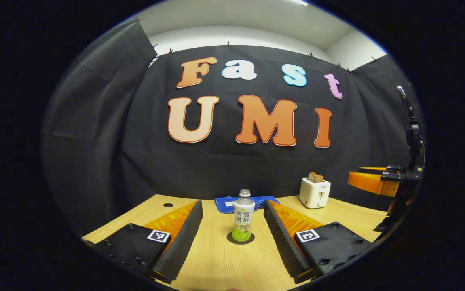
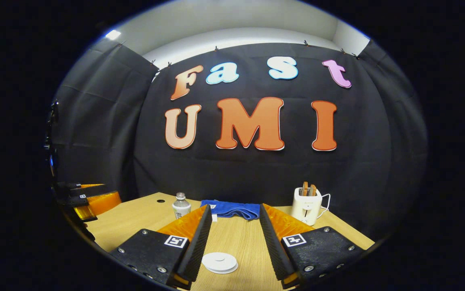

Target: Open the teacup lid with one hand, grasp the water bottle and pour water into the teacup with the other hand; after pouring, place the water bottle on the coaster and then close the teacup lid.

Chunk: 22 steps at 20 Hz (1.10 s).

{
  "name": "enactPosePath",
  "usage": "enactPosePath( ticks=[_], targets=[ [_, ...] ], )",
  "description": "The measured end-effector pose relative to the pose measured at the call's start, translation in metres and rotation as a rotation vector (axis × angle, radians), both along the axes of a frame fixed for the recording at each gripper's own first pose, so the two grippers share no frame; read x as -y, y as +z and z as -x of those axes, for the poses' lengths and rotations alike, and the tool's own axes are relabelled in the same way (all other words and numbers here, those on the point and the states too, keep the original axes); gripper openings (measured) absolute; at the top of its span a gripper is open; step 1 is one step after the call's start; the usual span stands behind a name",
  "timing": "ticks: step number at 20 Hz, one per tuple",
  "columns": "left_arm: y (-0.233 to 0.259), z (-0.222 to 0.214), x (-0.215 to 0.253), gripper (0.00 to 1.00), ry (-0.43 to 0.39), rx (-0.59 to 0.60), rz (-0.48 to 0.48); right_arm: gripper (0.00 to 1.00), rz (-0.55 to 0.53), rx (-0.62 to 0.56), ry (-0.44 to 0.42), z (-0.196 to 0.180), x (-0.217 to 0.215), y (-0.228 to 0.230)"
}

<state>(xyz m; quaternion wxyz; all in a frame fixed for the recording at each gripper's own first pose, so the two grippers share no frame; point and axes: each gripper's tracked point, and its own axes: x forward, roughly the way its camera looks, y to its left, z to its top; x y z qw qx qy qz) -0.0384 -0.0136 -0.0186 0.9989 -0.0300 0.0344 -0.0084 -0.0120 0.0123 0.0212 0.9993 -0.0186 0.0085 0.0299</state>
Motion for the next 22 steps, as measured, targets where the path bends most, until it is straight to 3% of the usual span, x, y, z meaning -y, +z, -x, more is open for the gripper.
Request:
enactPosePath(
  ticks=[3,7,12,17,22],
  targets=[
    [0.002,0.009,-0.005,0.97,0.038,-0.005,-0.048,0.78,0.004,0.038,0.019,0.008,-0.009,0.014],
    [0.018,0.015,-0.008,0.96,0.07,0.031,-0.075,0.8,0.02,0.037,0.009,0.014,-0.011,0.014],
    [0.031,0.02,-0.021,0.96,0.117,0.091,-0.08,0.81,0.035,0.044,-0.002,0.013,-0.009,0.012],
    [0.032,0.022,-0.024,0.97,0.133,0.101,-0.089,0.81,0.038,-0.016,-0.001,0.008,-0.01,-0.013],
    [0.033,0.022,-0.025,0.96,0.136,0.112,-0.083,0.82,0.061,-0.007,0.02,0.009,-0.018,-0.009]
  ],
)
